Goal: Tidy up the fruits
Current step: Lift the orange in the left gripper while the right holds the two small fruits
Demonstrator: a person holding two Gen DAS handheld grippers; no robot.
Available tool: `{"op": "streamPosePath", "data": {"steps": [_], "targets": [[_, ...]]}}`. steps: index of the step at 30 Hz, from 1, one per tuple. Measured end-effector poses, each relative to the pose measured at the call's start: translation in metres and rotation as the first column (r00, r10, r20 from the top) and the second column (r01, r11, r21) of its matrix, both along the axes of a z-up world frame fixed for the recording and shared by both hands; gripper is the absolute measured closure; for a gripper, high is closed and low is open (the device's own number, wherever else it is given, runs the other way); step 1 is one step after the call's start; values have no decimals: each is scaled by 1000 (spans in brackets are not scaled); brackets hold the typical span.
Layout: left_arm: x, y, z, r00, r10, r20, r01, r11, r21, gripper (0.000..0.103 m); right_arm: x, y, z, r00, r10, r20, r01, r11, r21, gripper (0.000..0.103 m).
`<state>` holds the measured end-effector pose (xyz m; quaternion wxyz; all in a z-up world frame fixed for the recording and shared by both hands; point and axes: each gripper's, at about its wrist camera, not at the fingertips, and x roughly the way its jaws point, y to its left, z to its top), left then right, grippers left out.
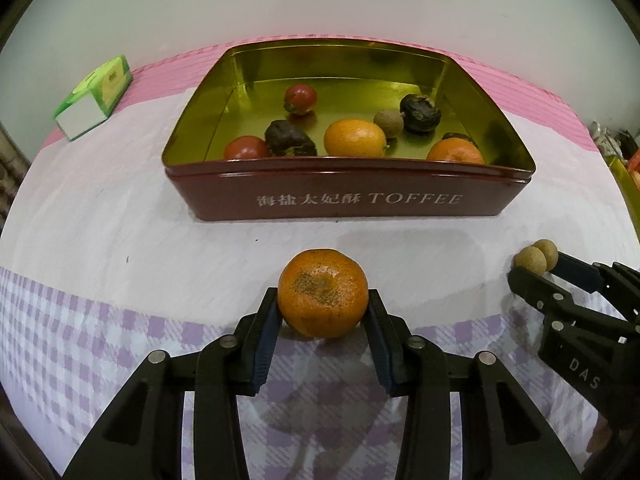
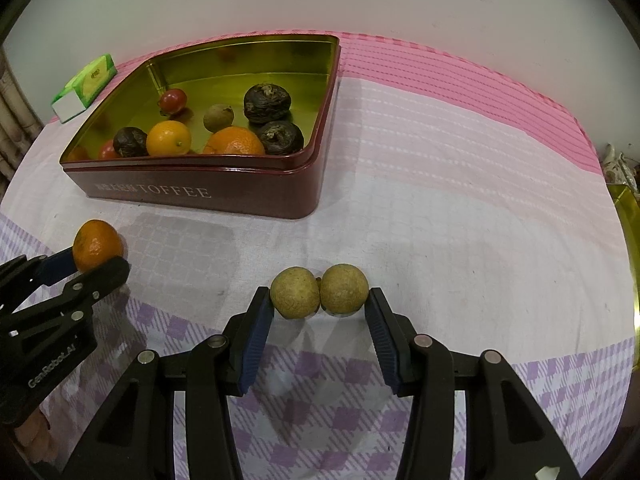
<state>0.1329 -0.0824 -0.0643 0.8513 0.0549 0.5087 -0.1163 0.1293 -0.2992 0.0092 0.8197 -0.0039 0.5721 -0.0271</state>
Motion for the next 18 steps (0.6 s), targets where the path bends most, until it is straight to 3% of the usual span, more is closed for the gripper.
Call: {"op": "streamPosePath", "data": {"steps": [18], "targets": [[-13,13,-1,1000,22,13,-22,1000,-3,61,-5,3,1,1000,-10,-25,9,1000,-6,58]]}}
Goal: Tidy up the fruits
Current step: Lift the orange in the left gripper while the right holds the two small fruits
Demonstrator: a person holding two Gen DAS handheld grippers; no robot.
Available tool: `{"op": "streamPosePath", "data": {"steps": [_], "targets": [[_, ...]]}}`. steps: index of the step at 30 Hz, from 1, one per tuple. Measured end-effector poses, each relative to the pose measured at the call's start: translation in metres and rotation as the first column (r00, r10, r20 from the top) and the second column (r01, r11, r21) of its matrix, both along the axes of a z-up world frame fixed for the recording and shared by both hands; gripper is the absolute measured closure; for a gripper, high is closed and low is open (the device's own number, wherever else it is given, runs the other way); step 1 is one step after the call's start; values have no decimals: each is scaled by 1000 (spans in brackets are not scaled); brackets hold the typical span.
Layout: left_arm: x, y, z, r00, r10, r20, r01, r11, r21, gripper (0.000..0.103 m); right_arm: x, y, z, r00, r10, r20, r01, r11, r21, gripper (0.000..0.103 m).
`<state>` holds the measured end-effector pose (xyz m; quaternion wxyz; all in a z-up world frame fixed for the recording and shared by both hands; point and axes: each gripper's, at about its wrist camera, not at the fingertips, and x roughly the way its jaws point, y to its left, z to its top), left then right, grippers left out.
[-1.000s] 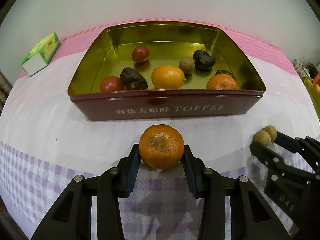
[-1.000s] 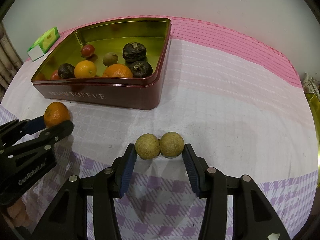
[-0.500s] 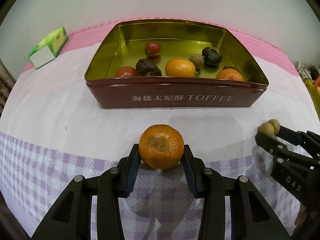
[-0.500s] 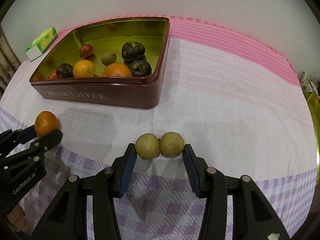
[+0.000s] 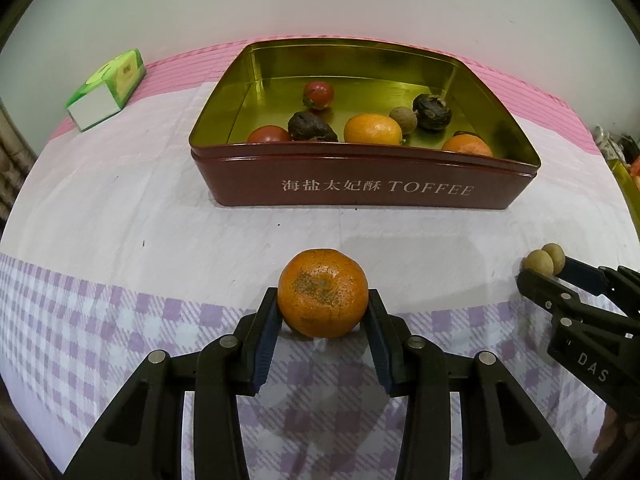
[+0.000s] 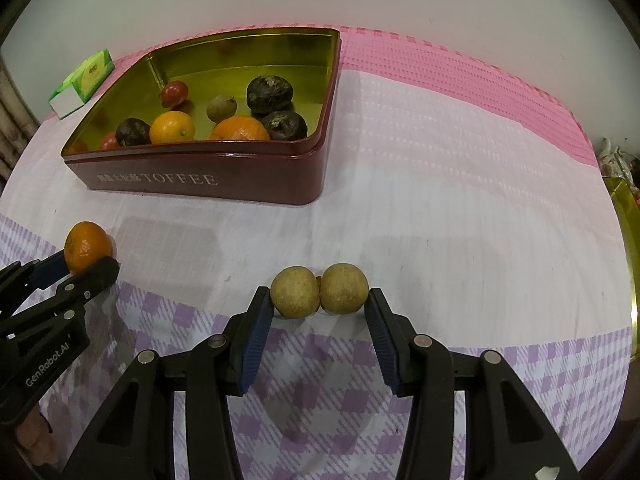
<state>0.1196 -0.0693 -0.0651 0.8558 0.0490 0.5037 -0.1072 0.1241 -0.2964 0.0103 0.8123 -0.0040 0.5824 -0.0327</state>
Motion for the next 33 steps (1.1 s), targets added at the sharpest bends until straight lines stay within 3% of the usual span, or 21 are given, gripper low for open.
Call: {"op": "streamPosePath", "data": {"steps": [16,33], "targets": [[4,-1,2,1000,9,-21,-9,1000,-6,61,-2,-4,3,1000,4,-15,-4,1000,21,59],[13,8,13,999,26,-32,-27,999,-33,61,-3,0,28,999,21,25,-22,998,63,59]]}}
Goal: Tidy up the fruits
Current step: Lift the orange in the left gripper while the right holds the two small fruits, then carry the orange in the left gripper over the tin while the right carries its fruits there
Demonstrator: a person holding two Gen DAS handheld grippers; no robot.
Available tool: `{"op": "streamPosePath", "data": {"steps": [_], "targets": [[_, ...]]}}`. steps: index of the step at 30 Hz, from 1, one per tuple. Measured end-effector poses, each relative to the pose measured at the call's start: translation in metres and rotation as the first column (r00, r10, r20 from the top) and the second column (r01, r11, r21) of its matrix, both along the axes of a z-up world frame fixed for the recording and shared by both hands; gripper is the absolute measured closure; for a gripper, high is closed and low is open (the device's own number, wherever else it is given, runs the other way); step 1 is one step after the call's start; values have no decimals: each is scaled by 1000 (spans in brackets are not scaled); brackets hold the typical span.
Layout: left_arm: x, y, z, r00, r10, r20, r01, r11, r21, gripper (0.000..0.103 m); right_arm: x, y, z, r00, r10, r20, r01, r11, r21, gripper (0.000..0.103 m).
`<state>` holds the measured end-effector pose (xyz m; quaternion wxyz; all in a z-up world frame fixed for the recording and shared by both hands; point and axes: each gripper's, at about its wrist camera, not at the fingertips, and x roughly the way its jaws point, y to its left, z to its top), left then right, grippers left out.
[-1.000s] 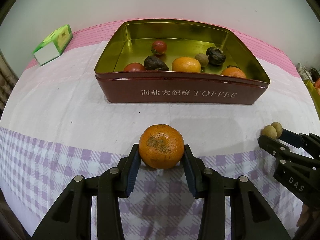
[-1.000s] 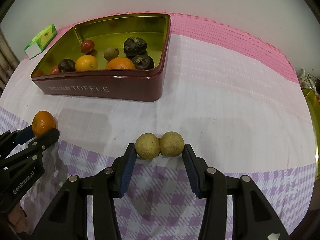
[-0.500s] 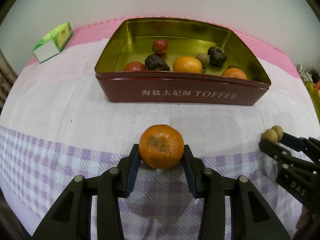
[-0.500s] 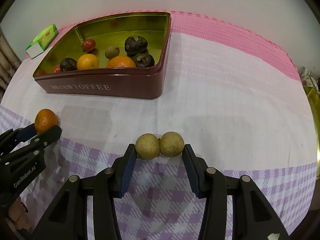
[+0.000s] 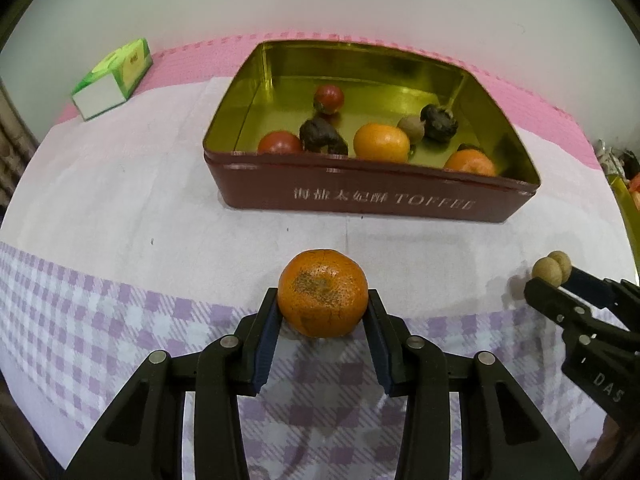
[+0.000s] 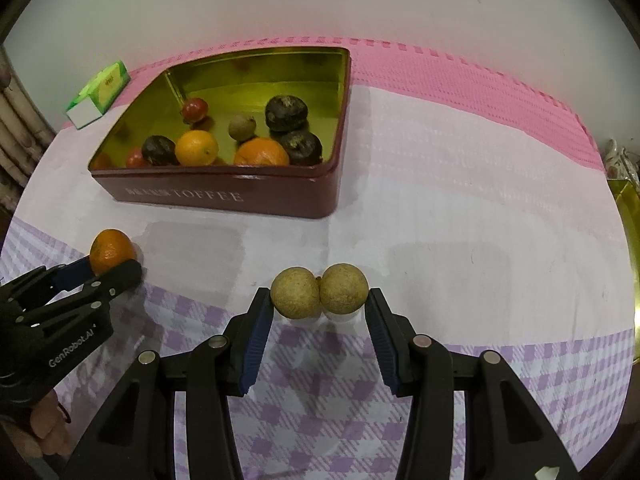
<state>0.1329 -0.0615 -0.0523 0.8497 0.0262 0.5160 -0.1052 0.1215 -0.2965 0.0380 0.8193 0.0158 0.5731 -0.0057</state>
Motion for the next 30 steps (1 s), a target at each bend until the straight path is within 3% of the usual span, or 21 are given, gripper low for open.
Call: {"op": "streamPosePath", "data": {"steps": [13,20,30], "targets": [[13,11,48,993,11,115,-6,999,-43,61,18,15,36,996,42,76,-43,999,3,59],[33,15,56,991,20,133,-15,999,-38,61,40,21,44,993,65,103,-65,998,-8,59],[68,3,51,991,-9,134,8,1000,4,61,76,30,32,991,99,93,-97,995,-24,59]]}}
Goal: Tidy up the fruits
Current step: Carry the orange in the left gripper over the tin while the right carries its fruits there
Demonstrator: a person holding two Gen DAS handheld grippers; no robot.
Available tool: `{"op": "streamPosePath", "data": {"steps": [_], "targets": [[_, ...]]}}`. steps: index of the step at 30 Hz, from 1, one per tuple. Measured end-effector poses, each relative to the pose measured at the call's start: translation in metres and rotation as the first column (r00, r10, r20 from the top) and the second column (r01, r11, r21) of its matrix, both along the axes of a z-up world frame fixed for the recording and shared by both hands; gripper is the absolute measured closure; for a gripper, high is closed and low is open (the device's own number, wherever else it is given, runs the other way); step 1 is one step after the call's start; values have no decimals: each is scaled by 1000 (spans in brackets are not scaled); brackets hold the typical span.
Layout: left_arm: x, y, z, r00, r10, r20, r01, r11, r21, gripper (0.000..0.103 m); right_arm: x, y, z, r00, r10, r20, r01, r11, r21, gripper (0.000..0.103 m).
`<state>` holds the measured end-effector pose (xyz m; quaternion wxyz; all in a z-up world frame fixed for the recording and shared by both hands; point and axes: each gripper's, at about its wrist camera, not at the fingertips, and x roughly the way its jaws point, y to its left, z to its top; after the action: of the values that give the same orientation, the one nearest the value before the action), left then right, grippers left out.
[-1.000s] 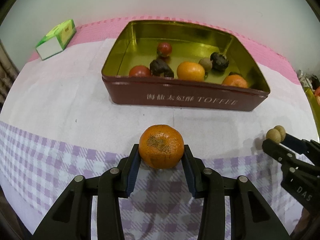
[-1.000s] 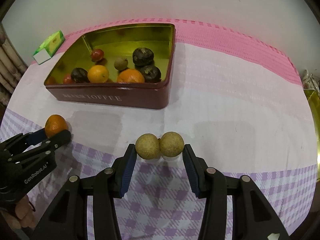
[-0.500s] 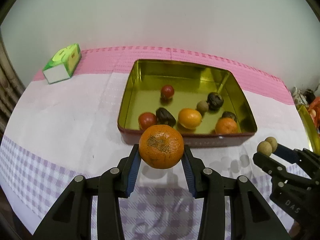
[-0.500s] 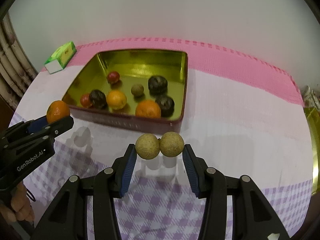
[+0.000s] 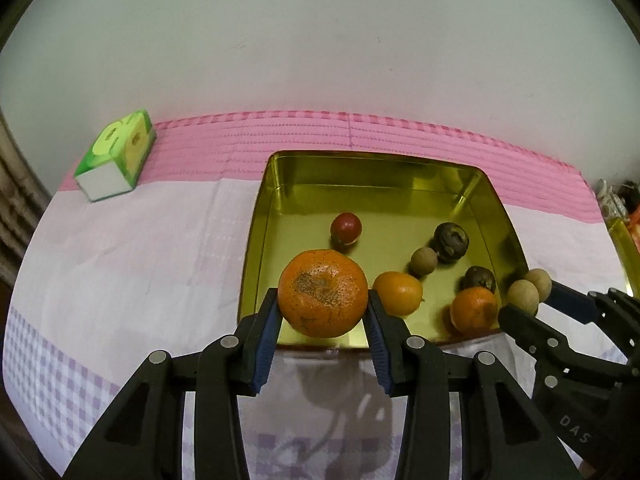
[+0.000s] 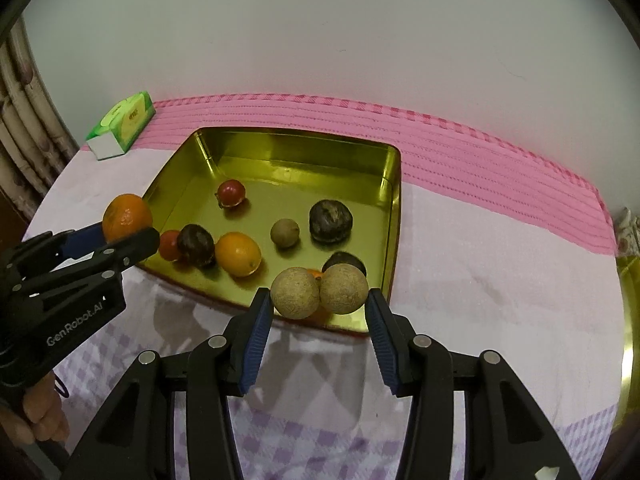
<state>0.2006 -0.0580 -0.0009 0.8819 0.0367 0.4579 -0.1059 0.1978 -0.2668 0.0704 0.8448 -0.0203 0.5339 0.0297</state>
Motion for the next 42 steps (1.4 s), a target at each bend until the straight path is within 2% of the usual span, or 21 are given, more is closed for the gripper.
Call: {"op": "streamPosePath", "data": {"steps": [4,20,26,42], "targets": [[9,-5,-7,1000,-7,-10,8,1000,18,61,12,2,-7,1000,19,0,-19,999,-30,59],[31,-8,-27,998,-10,-55,11,1000,26,61,35,0,-29,999,12,-39,-12,1000,-15,59],[31,-9,-28,999,-13,-46,14,1000,27,61,36,-2,-38,998,7,-59,-8,1000,-21,59],[32,-9,-27,998,-7,-57,9,1000,30,60,36,-2,-36,998,-2,-66,1,1000,-14,57]]}}
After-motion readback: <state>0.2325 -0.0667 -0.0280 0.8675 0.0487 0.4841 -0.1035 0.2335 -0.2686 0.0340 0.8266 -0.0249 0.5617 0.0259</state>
